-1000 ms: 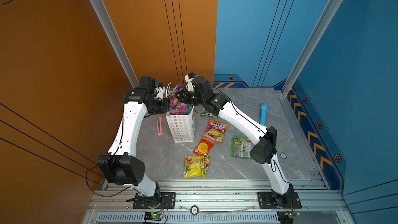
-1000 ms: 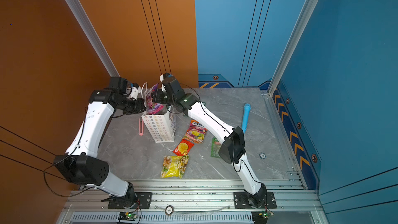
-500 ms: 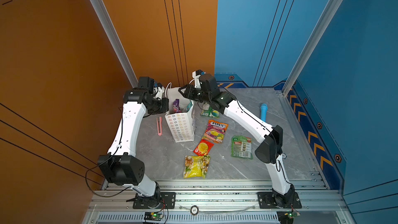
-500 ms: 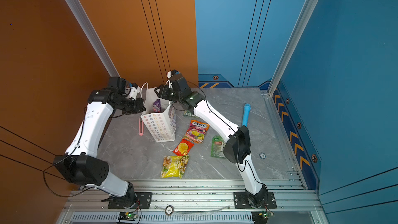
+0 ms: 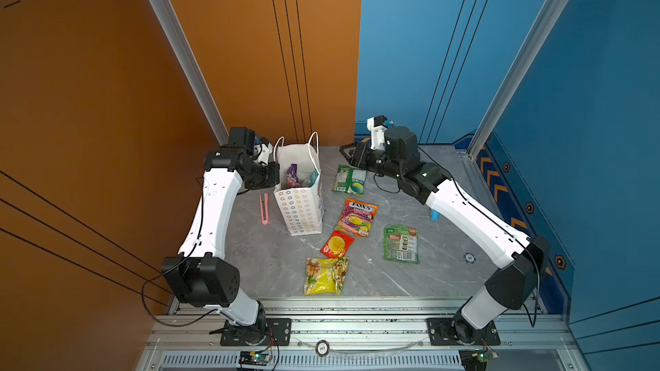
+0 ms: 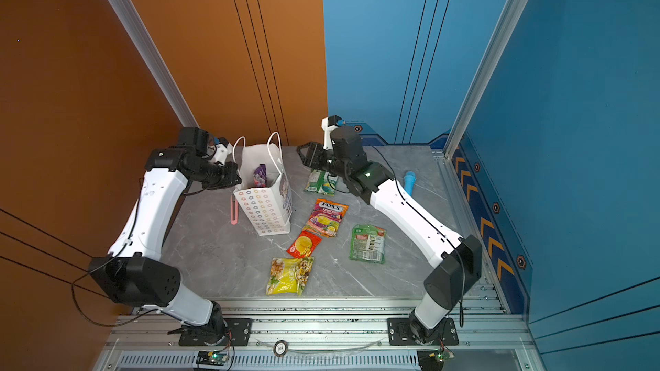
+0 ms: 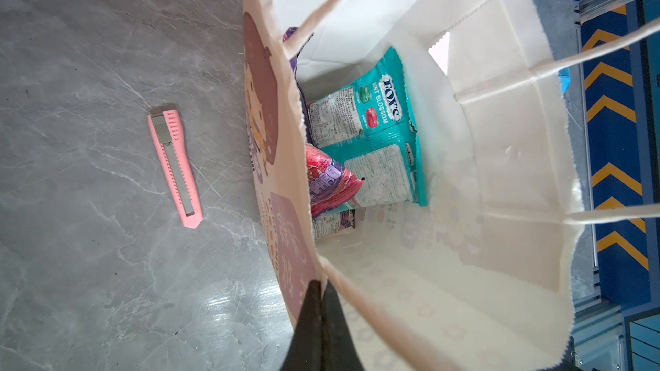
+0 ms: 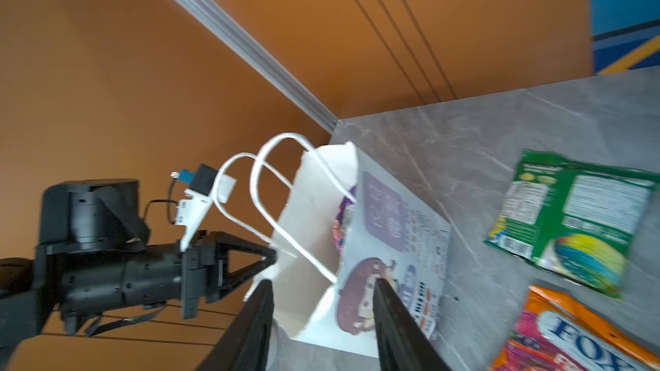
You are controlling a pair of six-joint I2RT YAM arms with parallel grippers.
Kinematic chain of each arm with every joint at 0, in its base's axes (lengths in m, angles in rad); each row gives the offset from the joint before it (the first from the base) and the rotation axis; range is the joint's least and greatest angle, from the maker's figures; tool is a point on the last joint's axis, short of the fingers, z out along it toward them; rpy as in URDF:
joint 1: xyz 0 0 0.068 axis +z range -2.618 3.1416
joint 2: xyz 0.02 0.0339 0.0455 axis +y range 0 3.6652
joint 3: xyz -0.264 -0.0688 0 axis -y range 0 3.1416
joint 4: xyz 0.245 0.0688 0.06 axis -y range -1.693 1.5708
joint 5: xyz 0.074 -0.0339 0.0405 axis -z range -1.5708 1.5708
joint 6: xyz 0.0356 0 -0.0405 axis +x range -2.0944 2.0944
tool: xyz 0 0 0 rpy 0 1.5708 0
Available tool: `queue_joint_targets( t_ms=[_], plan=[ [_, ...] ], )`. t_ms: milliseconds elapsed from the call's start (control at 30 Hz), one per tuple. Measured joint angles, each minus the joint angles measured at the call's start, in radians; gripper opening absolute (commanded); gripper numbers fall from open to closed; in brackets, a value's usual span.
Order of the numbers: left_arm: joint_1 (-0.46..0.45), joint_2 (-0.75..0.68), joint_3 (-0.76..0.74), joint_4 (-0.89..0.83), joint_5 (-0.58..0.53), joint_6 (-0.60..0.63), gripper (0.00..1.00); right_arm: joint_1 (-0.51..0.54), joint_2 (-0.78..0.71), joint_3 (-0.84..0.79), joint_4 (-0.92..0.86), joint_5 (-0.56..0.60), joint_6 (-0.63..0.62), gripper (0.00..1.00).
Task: Place the snacks into the paper bag
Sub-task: 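Move the right gripper down to the orange FOX'S fruits packet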
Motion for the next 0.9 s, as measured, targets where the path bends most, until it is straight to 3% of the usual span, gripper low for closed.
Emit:
queue_joint_targets(
  t_ms=[167,333,600,900],
  plan=[
    [0.0,0.0,0.0,0.0,0.003,0.0,0.0,-0.093,-0.12,-0.294,-0.009,0.056,0.007,0.67],
    [0.0,0.0,-0.003,0.003,0.003,0.0,0.0,-0.091,-0.177,-0.456,-0.024,0.101,0.028,0.8],
    [0.0,-0.001,-0.006,0.004,0.003,-0.001,0.0,-0.085,-0.171,-0.659,0.043,0.104,0.126,0.72],
    [0.0,-0.002,-0.008,0.005,0.003,-0.001,0.0,-0.084,-0.032,-0.677,0.165,0.073,0.193,0.67]
  ],
)
